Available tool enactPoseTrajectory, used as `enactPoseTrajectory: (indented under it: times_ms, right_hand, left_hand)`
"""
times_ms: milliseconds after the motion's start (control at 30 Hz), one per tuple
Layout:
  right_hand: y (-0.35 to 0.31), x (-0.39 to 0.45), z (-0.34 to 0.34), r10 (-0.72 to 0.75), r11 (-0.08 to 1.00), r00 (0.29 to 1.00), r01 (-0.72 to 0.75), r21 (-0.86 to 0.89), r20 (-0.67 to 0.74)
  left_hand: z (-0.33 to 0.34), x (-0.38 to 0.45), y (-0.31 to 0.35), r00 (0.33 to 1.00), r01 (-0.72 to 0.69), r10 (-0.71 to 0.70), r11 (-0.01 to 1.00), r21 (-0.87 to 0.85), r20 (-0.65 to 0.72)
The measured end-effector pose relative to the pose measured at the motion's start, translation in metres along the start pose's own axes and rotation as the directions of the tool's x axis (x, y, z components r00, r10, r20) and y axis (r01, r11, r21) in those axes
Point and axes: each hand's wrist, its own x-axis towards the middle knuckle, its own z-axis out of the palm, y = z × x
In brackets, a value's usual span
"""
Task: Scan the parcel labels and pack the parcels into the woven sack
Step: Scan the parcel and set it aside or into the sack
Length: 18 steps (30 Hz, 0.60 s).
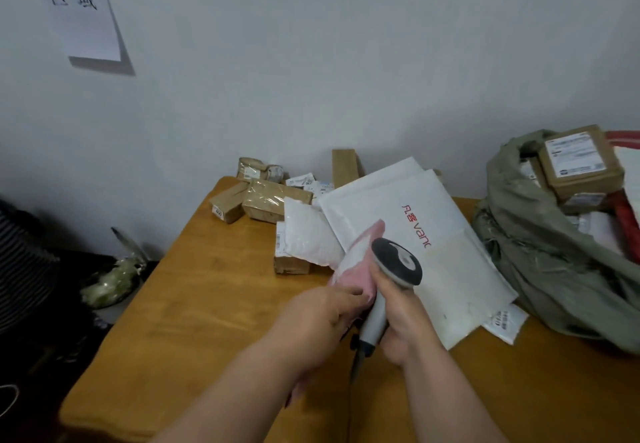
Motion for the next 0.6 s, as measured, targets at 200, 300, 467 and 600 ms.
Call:
enactPoseTrajectory:
  times_ms: [200,300,467,600]
  right_hand:
    - [0.020,-0.001,-0.022,0.073,0.997,0.997,-0.074,-0.032,-0.036]
    - [0.032,0.001,-0.029,0.104,0.994,0.990,-0.102,0.029,-0.093]
    - [0.059,0.006,-0.050,0.117,0.976,0.933,-0.171,-0.133,-0.339]
    - [0.074,0.003,-0.072,0.030,0.907,0.905,-0.203,-0.369,-0.424]
  left_hand:
    - [0.010,-0.009,-0.001,0.972,0.219,-0.161,0.891,-0.397,0.174]
    - [0.013,-0.017,-0.017,0.910,0.396,-0.367,0.622,-0.675,0.195]
    - [0.056,-0.038,-0.061,0.597,0.682,-0.757,0.305,-0.665,0.265]
    - [0.103,-0.051,-0.086,0.437,0.804,-0.853,0.230,-0.548,0.284]
